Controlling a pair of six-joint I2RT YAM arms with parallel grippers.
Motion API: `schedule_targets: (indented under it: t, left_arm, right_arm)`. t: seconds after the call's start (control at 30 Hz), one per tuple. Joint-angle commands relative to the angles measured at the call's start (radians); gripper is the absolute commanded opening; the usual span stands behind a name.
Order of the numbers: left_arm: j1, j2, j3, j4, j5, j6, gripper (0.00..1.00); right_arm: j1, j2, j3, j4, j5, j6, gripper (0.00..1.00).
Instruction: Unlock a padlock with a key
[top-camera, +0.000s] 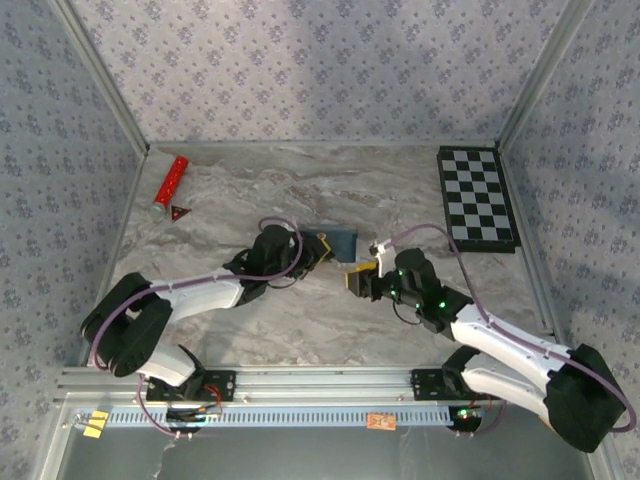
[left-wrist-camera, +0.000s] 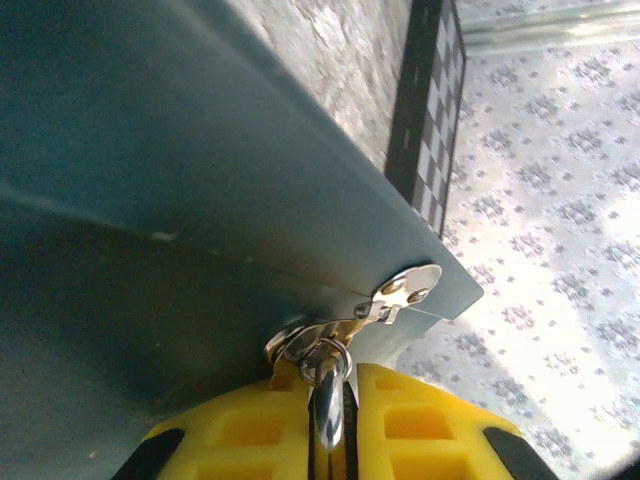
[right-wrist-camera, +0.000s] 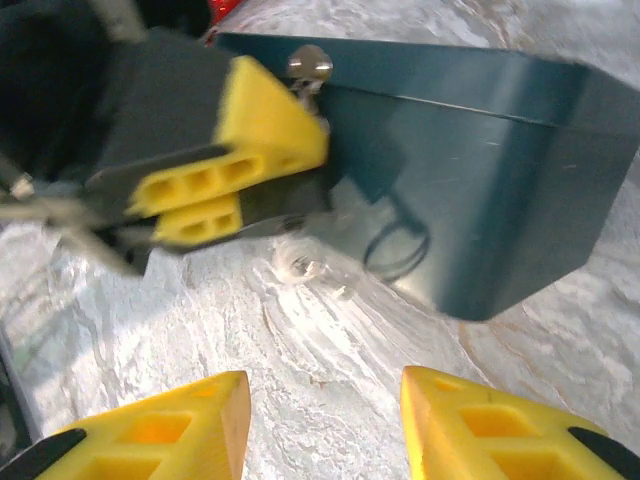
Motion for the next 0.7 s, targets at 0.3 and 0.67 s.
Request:
schedule_targets:
  t: [0.3, 0.67]
  left_arm:
    - [0.012, -0.076, 0.074, -0.140, 0.005, 0.067, 0.00]
    - [0.011, -0.076, 0.045, -0.118, 0.030, 0.054, 0.00]
  right_arm:
    - [0.259, 0.026, -0.157, 0.384, 0.393, -0.617, 0.42]
    - [0.312, 0.293, -0.119, 0.647, 0.515, -0.754, 0.41]
